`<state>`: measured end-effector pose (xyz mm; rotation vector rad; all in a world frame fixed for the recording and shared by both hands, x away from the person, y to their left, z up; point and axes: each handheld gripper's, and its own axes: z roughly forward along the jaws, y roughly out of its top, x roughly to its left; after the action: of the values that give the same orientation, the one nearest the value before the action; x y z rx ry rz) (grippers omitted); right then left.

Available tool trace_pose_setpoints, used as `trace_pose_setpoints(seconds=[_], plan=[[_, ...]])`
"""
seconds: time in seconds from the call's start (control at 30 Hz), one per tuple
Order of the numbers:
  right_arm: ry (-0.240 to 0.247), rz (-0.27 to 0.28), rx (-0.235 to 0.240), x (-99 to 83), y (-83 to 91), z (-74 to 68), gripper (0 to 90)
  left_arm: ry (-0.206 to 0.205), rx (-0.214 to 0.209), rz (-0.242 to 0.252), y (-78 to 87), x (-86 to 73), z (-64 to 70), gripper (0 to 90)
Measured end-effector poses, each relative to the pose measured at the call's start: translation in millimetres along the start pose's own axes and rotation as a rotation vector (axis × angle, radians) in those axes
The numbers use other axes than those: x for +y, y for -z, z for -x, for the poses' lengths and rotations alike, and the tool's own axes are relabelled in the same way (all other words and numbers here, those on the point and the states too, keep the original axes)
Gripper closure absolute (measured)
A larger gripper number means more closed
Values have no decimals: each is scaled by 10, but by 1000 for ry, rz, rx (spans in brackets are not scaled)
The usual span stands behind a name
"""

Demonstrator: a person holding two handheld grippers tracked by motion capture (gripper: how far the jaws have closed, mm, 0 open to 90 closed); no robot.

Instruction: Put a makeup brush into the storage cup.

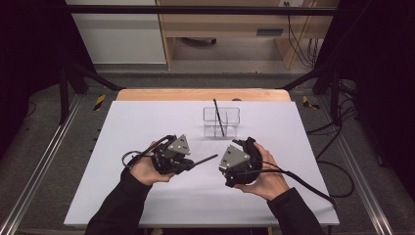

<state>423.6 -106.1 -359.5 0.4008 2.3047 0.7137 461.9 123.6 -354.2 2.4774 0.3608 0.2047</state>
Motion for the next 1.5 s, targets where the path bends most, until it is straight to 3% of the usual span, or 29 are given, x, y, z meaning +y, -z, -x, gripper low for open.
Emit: trace_pose_setpoints(seconds=[0.57, 0.97, 1.5], plan=[[140, -26, 39, 129, -60, -159, 203, -26, -67, 7, -70, 105, 42, 836], [258, -45, 68, 200, -111, -235, 366, -32, -89, -10, -114, 160, 26, 836], [360, -51, 109, 250, -152, -277, 561, -46, -105, -29, -123, 211, 34, 836]])
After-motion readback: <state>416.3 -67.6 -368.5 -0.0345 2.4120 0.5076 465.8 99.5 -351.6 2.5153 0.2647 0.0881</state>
